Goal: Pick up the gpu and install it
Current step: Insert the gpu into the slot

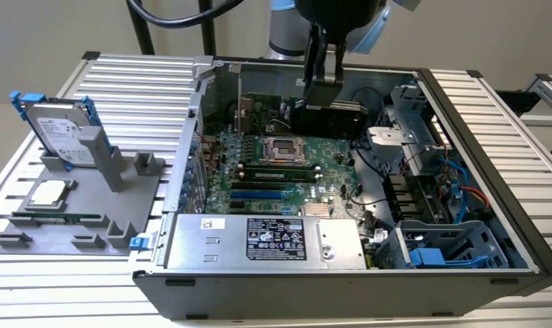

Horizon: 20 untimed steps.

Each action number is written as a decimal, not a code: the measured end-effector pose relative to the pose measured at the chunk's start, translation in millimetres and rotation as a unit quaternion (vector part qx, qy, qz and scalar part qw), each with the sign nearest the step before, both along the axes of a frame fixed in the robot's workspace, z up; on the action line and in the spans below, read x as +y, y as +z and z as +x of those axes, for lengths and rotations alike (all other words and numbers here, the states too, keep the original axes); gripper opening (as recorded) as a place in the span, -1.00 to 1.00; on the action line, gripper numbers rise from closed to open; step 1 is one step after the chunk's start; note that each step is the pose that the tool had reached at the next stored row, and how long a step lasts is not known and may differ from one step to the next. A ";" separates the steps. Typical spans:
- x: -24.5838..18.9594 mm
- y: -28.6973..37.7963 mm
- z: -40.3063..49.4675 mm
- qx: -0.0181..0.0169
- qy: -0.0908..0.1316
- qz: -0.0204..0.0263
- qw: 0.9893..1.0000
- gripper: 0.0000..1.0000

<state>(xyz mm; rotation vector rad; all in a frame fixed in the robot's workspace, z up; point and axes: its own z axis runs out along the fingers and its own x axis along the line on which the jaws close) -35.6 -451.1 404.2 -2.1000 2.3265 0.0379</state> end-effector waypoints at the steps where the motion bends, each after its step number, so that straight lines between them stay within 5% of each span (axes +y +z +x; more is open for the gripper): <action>1: 0.1 -0.4 0.0 0.000 0.000 0.000 1.000 -1.00; 20: 0.1 -6.1 0.0 0.000 0.000 0.000 1.000 -1.00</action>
